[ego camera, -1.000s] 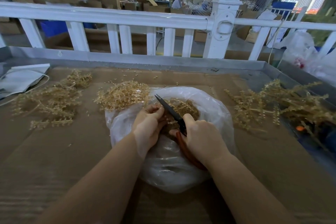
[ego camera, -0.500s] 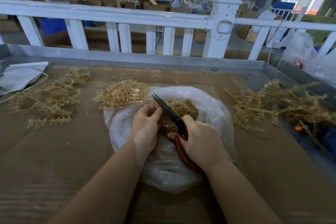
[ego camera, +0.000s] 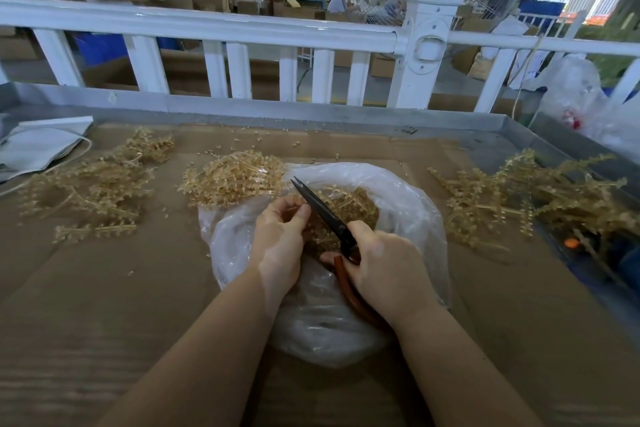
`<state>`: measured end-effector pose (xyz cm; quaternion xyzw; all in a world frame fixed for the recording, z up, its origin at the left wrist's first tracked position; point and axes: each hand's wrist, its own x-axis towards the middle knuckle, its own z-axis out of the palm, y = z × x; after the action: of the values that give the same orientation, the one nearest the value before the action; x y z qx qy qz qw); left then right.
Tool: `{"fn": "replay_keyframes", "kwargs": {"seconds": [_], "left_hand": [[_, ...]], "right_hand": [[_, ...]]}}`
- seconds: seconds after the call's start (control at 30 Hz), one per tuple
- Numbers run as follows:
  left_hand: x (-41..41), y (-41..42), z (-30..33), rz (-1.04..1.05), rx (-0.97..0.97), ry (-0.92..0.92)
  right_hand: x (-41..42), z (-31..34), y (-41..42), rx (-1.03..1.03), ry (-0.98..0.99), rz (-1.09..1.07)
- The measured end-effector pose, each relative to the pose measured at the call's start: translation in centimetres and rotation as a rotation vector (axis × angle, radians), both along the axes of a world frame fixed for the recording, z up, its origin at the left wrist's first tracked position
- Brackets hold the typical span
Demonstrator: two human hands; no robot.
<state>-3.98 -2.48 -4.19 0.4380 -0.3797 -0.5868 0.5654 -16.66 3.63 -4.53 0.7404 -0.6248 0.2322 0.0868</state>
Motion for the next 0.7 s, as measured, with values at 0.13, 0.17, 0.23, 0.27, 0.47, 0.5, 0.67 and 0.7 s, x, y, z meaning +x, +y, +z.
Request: {"fn": "replay_keyframes", "kwargs": {"seconds": [0.13,0.17,0.23,0.27,0.47,0.5,0.67,0.7], "left_hand": [[-0.1,-0.1,0.0,0.003,0.0,-0.003],[-0.1,-0.1,0.0,0.001,0.0,-0.004],[0.0,-0.1,0.0,-0.007,0.005,-0.016],[0.1,-0.1,0.0,-0.011,0.005,-0.028],[0.3,-0.1,-0.1,-0.064,-0.055,-0.173],[0.3,-0.1,-0.2,-0.074,-0.073,-0.206],[0.4,0.0,-0.3,-0.087,-0.077,-0.222],[0.4,0.0,-0.3,-0.084,-0.066,-0.204]], "right_hand": [[-0.1,-0.1,-0.1,0.007,0.006,0.007],[-0.1,0.0,-0.1,0.01,0.009,0.008],[0.0,0.0,-0.1,0.015,0.013,0.007],[0.0,0.1,0.0,0.014,0.016,0.003],[0.0,0.8,0.3,0.02,0.008,-0.014],[0.0,0.9,0.3,0.023,0.01,-0.015],[0.2,1.3,0.1,0.054,-0.023,-0.003],[0.2,1.3,0.0,0.063,-0.036,-0.005]]}}
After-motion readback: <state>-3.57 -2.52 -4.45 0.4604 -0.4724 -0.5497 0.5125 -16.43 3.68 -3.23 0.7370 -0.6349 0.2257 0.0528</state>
